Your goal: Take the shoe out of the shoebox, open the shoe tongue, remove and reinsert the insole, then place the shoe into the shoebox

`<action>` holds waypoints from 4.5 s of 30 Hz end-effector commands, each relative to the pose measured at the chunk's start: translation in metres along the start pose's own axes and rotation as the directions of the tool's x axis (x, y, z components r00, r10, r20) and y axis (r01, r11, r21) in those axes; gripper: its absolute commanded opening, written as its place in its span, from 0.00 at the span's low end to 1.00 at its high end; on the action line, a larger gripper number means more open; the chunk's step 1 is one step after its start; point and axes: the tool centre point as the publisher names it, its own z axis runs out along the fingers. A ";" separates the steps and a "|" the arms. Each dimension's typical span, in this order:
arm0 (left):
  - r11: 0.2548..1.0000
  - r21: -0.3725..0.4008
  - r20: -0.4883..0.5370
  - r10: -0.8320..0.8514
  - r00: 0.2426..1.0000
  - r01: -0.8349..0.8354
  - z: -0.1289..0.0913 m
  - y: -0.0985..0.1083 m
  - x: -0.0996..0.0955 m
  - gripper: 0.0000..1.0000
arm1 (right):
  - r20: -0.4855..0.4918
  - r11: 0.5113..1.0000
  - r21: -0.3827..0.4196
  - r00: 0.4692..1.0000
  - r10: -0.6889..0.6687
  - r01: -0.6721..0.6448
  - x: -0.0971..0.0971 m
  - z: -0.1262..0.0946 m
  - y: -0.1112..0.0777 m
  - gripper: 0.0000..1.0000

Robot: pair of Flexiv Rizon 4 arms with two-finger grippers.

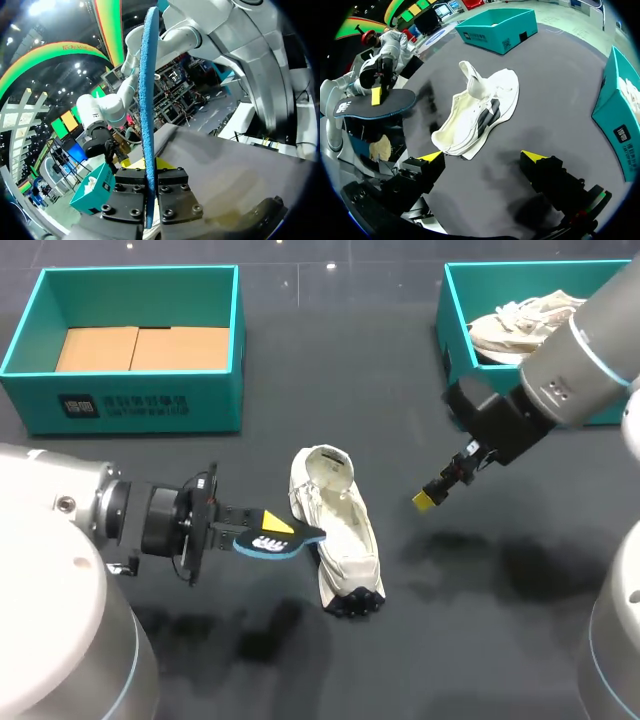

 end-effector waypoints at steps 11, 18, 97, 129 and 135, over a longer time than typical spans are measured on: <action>0.998 -0.017 0.027 -0.066 0.997 0.066 0.006 0.012 0.002 0.00 | 0.021 0.994 0.022 0.994 -0.105 0.104 -0.006 0.040 -0.012 1.00; 0.998 -0.017 0.027 -0.066 0.997 0.066 0.006 0.012 0.002 0.00 | 0.021 0.994 0.022 0.994 -0.105 0.104 -0.006 0.040 -0.012 1.00; 0.987 0.136 0.081 -0.102 0.991 0.090 0.061 0.037 0.001 0.00 | 0.049 0.763 0.071 0.761 -0.646 0.643 0.014 0.087 -0.013 1.00; 0.977 0.107 0.118 -0.195 0.974 0.183 0.095 0.074 -0.007 0.00 | 0.049 0.763 0.071 0.761 -0.646 0.643 0.014 0.087 -0.013 1.00; 0.973 0.101 0.139 -0.222 0.965 0.209 0.094 0.084 -0.006 0.00 | 0.049 0.763 0.071 0.761 -0.646 0.643 0.014 0.087 -0.013 1.00</action>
